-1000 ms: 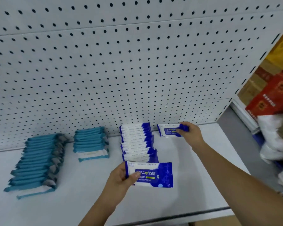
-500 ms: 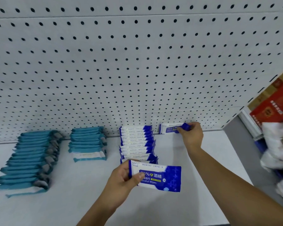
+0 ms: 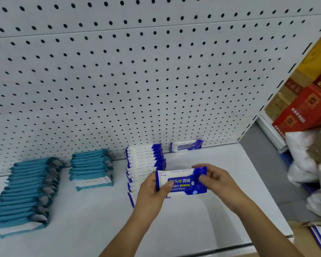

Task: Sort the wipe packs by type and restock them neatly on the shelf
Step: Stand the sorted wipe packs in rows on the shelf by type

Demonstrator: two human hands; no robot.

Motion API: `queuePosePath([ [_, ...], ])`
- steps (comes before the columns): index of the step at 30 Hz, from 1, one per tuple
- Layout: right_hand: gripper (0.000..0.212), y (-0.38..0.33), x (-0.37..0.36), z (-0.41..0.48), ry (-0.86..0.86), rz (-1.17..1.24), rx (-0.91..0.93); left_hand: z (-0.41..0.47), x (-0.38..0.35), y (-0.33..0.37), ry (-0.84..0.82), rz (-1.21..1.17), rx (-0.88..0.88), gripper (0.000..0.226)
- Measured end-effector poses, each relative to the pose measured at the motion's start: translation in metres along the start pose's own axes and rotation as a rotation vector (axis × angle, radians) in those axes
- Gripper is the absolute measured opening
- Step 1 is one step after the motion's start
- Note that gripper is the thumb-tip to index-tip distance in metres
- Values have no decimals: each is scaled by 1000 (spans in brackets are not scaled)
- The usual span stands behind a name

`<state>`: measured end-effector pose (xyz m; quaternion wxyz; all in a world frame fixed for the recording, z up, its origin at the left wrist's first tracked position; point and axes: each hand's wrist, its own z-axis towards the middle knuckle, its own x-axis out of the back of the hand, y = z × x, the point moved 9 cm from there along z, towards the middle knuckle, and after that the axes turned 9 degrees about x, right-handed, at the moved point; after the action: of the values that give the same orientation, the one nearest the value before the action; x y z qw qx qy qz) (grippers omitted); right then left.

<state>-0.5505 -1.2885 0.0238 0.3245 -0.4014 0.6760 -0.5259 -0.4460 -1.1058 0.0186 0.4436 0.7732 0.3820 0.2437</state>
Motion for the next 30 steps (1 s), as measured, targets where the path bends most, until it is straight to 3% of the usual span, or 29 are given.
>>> queuePosePath([
  [5,29,-4,12,-13,112,-93,45,7,-25,10,-32,98,-98,23],
  [8,27,-2,33,2,175,-117,80,4,-31,13,-39,89,-132,38],
  [13,26,17,65,50,303,-154,100,-10,-6,19,138,111,-217,51],
  [23,27,41,67,121,497,-331,132,-31,7,6,142,158,-160,40],
  [30,38,39,62,126,566,-303,185,-37,-6,2,128,163,-136,43],
])
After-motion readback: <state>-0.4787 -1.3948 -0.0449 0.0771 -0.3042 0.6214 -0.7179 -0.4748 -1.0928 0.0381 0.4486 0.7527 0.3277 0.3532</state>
